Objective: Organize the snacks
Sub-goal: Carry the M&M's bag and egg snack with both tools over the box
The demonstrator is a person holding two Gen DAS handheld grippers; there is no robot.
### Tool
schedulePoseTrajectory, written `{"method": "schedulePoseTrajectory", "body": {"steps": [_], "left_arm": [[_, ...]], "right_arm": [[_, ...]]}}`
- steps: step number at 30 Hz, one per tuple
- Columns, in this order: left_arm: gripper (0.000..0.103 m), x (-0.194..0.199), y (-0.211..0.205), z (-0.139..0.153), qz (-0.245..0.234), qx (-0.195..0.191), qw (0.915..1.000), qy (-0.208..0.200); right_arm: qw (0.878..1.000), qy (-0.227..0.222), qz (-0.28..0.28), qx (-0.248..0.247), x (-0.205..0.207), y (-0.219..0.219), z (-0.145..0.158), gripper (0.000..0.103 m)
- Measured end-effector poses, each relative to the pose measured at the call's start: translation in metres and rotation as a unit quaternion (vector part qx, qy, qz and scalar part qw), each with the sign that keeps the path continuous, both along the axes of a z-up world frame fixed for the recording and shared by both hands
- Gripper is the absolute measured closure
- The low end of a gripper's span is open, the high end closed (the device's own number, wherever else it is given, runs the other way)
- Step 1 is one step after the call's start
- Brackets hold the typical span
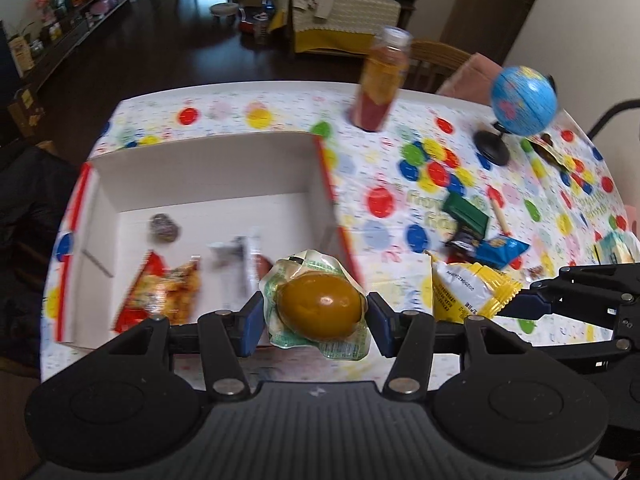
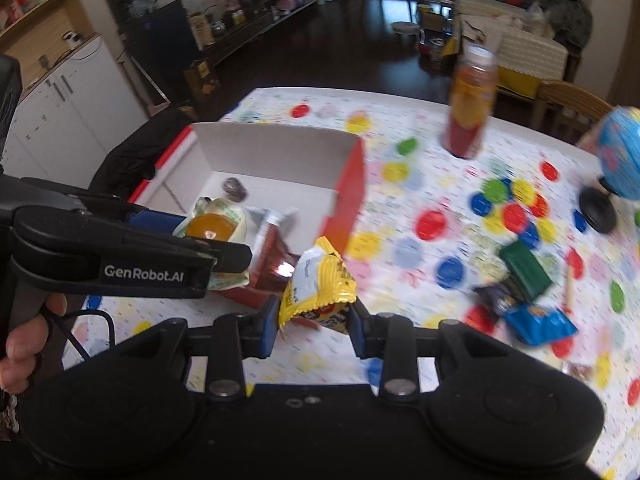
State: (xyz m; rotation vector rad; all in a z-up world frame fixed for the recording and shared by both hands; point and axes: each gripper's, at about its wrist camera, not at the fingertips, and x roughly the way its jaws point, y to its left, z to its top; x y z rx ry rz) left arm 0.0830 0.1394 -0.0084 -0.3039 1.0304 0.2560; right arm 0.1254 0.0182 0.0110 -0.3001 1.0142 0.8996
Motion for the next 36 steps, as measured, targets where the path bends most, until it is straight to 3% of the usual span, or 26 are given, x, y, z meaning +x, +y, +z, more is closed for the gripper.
{"method": "schedulePoseTrajectory", "body": {"steps": [9, 18, 25, 36], "left_arm": [[0.050, -0.019, 0.074, -0.002, 0.042, 0.010, 0.9991, 0.000], [0.050, -0.007, 0.135, -0.027, 0.075, 0.021, 0.9967, 0.022], [0.050, 0.022, 0.156, -0.054, 0.073, 0.025, 0.9961, 0.042], [0.050, 0.059, 0.154, -0.091, 0.044, 0.024, 0.9962, 0.072]], "right_arm": [[1.000, -0.009, 0.016, -0.005, -0.003, 0.074, -0.003, 0.069], [1.000, -0.005, 0.011, -0.023, 0.019, 0.122, -0.033, 0.069], [0.999, 0.005, -0.003, -0.052, 0.047, 0.146, -0.068, 0.069], [0.996, 0.022, -0.006, -0.089, 0.064, 0.160, -0.109, 0.068]]}}
